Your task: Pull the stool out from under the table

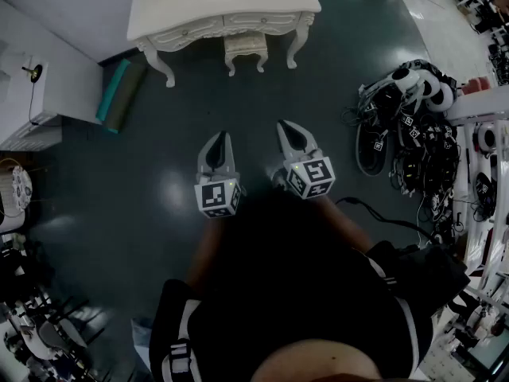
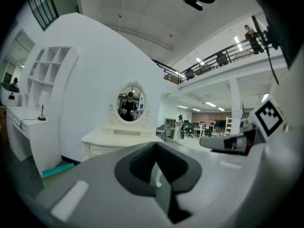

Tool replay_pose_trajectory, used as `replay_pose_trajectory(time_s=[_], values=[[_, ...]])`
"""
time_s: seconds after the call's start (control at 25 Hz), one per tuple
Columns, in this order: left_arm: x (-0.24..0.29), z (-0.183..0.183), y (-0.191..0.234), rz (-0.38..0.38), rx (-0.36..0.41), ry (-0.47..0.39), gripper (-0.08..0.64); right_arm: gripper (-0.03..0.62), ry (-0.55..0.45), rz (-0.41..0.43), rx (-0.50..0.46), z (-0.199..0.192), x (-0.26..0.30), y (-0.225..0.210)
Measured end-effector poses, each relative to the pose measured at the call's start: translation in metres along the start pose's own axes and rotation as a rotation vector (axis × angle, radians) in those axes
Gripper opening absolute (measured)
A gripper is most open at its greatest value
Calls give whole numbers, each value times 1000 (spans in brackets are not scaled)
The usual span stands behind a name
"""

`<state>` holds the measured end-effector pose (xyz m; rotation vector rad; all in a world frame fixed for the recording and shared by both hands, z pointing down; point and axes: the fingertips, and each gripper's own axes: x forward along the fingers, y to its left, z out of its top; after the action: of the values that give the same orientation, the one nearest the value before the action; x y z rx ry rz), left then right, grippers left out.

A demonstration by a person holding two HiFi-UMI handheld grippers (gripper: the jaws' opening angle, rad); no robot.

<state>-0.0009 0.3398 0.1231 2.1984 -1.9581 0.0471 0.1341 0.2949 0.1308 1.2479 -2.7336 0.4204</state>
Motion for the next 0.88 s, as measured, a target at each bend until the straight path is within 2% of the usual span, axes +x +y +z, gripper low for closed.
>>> replay_pose_trajectory(time_s=[0.52, 0.88], values=[[-21, -11, 30, -19, -15, 22, 6, -2, -21, -44, 42, -4, 6, 24], [-26, -23, 48, -66, -32, 39, 6, -2, -6, -89, 44, -17, 10, 43]])
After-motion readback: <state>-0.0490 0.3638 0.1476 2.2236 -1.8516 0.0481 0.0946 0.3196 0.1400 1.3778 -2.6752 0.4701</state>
